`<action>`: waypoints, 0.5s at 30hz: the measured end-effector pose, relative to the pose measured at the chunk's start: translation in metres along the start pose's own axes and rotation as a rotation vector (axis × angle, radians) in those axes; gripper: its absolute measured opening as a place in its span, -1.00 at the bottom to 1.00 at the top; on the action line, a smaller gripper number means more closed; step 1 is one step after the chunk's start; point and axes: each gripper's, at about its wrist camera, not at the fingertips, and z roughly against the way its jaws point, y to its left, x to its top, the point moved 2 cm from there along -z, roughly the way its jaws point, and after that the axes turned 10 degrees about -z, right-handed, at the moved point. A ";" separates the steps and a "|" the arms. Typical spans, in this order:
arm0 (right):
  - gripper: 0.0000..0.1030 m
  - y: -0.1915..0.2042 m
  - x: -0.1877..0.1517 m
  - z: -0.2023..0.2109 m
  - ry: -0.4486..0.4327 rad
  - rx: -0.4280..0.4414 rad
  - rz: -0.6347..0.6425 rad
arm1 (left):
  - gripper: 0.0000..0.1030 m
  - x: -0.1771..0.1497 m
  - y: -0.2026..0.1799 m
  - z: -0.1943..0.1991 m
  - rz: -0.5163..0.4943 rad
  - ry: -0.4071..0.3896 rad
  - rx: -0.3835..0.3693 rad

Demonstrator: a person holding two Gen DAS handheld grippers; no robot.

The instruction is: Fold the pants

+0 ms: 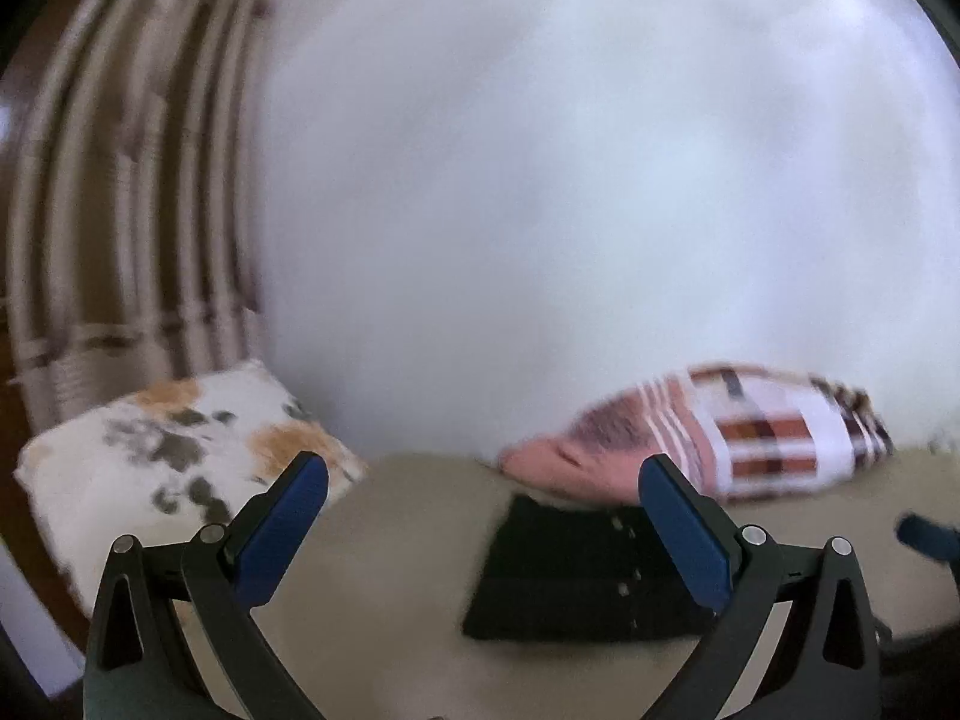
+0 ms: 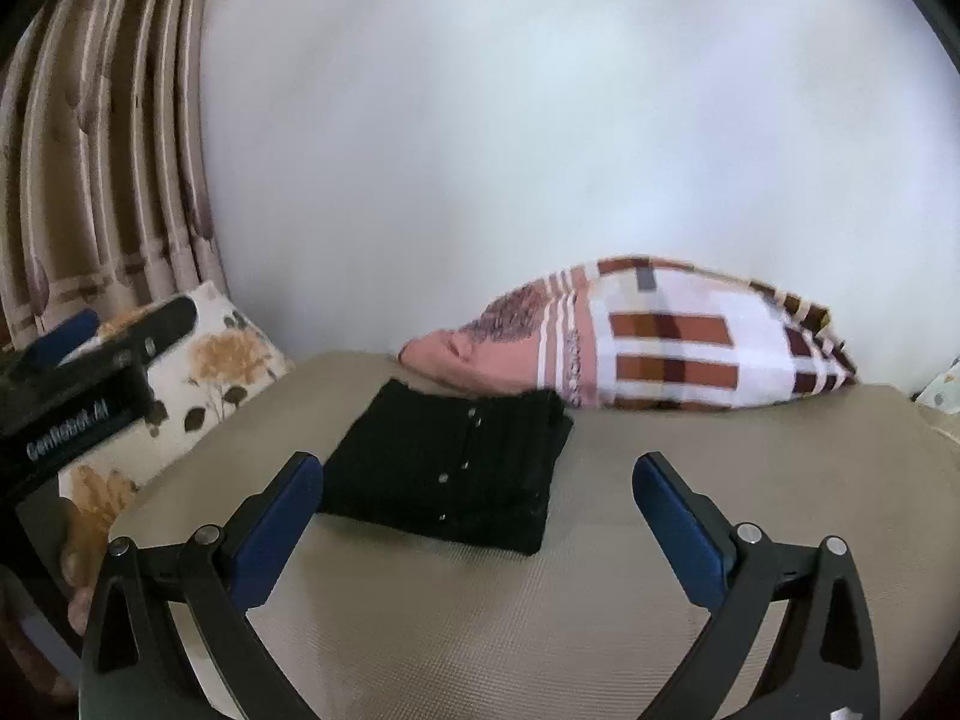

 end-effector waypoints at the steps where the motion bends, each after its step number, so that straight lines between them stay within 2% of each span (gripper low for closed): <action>1: 1.00 -0.001 0.004 0.007 -0.011 0.000 -0.003 | 1.00 0.005 0.001 0.007 0.015 0.010 0.002; 4: 1.00 -0.004 0.011 0.025 -0.042 0.004 -0.019 | 1.00 0.014 0.007 0.019 0.037 0.013 -0.075; 6: 1.00 -0.007 0.013 0.034 -0.060 -0.003 -0.023 | 1.00 0.015 0.010 0.027 0.050 0.018 -0.100; 9: 1.00 -0.008 0.012 0.043 -0.059 -0.011 -0.025 | 1.00 0.016 0.016 0.035 0.070 0.015 -0.066; 11: 1.00 -0.009 0.011 0.046 -0.057 -0.014 -0.029 | 1.00 0.015 0.017 0.034 0.072 0.067 -0.048; 15: 1.00 -0.008 0.009 0.054 -0.060 -0.015 -0.036 | 1.00 0.010 0.012 0.028 0.052 0.118 -0.114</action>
